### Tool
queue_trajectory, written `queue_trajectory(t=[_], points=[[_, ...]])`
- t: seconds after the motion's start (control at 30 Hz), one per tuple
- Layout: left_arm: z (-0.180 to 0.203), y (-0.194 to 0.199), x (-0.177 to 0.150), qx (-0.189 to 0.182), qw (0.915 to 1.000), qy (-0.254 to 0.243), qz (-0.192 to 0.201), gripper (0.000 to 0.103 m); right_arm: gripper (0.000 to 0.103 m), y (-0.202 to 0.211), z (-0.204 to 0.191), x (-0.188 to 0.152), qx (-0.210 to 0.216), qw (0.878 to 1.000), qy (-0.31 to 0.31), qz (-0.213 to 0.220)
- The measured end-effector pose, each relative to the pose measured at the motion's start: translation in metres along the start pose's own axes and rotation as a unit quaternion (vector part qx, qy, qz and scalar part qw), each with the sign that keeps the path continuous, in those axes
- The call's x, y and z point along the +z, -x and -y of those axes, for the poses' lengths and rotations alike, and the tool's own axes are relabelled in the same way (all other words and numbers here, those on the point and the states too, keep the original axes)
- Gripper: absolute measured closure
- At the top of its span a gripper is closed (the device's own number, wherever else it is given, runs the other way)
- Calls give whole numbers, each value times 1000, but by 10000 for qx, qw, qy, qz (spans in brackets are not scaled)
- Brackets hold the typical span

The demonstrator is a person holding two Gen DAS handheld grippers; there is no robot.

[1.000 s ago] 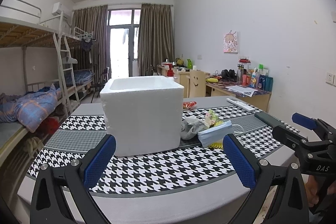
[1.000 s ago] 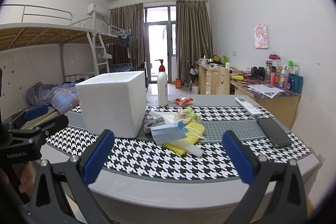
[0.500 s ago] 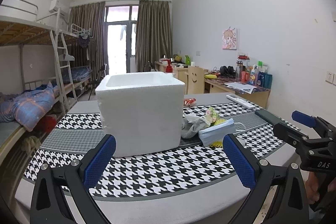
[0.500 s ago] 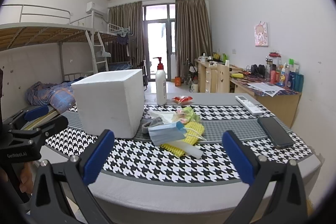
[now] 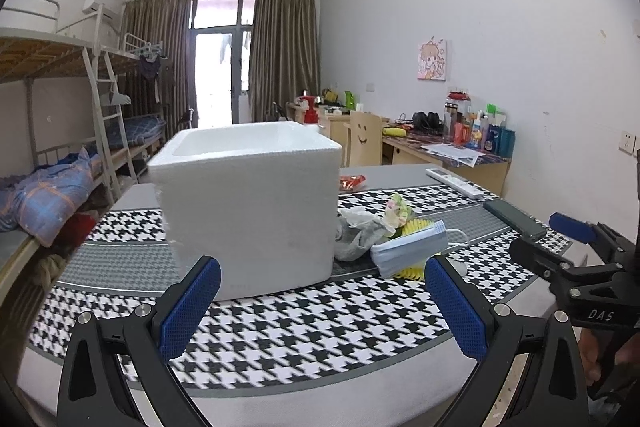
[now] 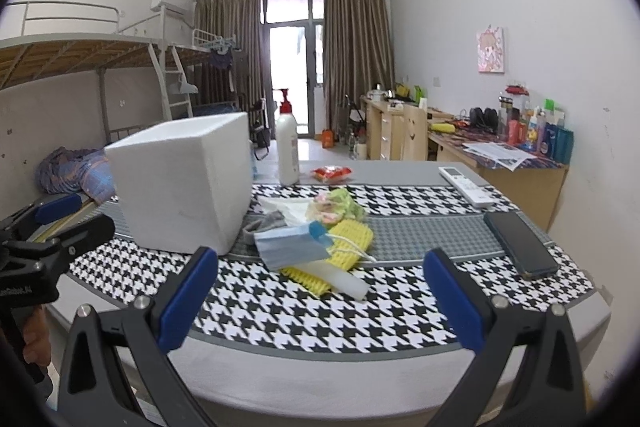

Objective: Organize soft objects
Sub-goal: 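Move both tools toward the pile of soft items beside the foam box, then close the left tool on the blue face mask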

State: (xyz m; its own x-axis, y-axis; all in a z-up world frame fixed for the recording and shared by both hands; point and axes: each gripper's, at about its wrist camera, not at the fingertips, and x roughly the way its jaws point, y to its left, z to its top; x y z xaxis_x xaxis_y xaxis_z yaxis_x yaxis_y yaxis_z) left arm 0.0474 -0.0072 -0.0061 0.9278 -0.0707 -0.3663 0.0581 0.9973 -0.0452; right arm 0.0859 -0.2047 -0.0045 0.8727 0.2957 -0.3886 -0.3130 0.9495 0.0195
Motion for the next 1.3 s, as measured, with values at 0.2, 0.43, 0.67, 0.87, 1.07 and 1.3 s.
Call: queue_trajectory(t=[0.2,0.43,0.67,0.87,1.07,1.3], points=[[12,-18,2,-249,9995,-76,-200,1,0,-15,8,-2,-12,9998,-32,-197],[31,-39,5,-481,9974,-360,-394,1,0,-28,17,-4,-5,9991,-45,-410],[37,-63,6,-613,9954,-351,-642,1,0,-40,27,-8,5,9984,-47,-559],[47,-79,4,-689,9931,-508,-806,1,0,-49,32,-14,107,9975,0,-694],[53,-91,7,-787,9917,-483,-899,2,0,-60,40,-15,230,9964,-37,-818],[60,-113,6,-832,9891,-488,-1110,7,0,-73,48,-15,393,9944,-37,-978]])
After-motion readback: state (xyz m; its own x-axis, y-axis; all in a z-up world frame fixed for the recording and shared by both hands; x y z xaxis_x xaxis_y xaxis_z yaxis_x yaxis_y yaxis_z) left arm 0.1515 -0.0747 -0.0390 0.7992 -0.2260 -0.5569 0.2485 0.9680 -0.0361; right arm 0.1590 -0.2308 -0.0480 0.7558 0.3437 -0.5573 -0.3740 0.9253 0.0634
